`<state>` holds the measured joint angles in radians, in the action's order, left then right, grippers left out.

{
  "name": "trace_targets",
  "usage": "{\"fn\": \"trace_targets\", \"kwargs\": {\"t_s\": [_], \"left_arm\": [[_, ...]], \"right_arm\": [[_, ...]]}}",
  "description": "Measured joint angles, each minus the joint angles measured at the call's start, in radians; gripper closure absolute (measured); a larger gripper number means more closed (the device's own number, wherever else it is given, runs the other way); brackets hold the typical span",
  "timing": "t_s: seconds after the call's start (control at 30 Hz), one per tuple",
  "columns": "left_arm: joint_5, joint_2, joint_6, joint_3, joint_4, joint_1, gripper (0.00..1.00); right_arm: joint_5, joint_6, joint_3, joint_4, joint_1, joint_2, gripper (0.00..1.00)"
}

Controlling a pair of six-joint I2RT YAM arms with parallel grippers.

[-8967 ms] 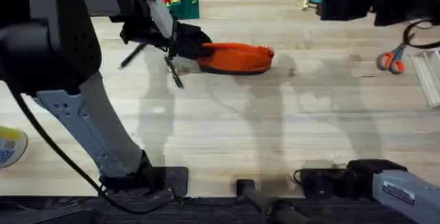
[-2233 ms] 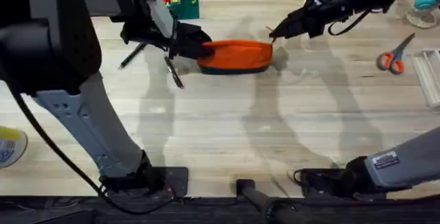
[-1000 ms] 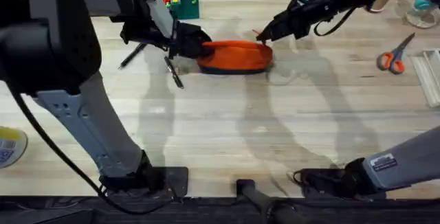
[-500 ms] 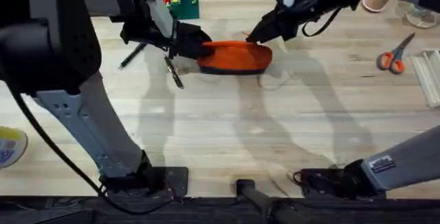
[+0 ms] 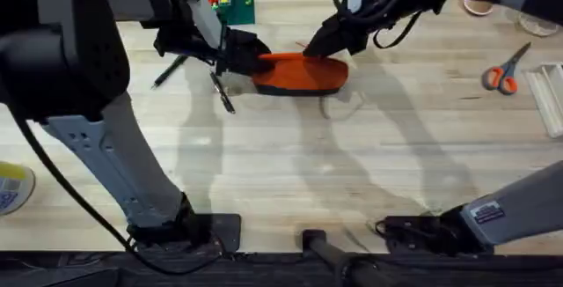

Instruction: Unzip the bag, pick up the pens from the table one at a time and place them inside, then zip the bag closed.

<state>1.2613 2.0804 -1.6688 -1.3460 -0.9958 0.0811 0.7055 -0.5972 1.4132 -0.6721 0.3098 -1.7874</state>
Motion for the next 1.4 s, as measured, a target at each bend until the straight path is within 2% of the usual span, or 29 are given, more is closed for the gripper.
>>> {"fn": "trace_targets", "kwargs": {"t_s": [0.43, 0.73, 1.1, 1.4], "left_arm": [[0.000, 0.000, 0.000, 0.000, 0.000, 0.000, 0.959], [0.000, 0.000, 0.000, 0.000, 0.001, 0.000, 0.959], [0.000, 0.000, 0.000, 0.000, 0.000, 0.000, 0.959], [0.000, 0.000, 0.000, 0.000, 0.000, 0.000, 0.959]], "right_arm": [[-0.007, 0.036, 0.000, 0.076, 0.034, -0.005, 0.970], [-0.001, 0.085, 0.003, 0.186, 0.083, -0.084, 0.971], [0.002, 0.126, 0.006, 0.268, 0.140, -0.085, 0.970], [0.001, 0.133, 0.006, 0.322, 0.152, -0.085, 0.970]]}}
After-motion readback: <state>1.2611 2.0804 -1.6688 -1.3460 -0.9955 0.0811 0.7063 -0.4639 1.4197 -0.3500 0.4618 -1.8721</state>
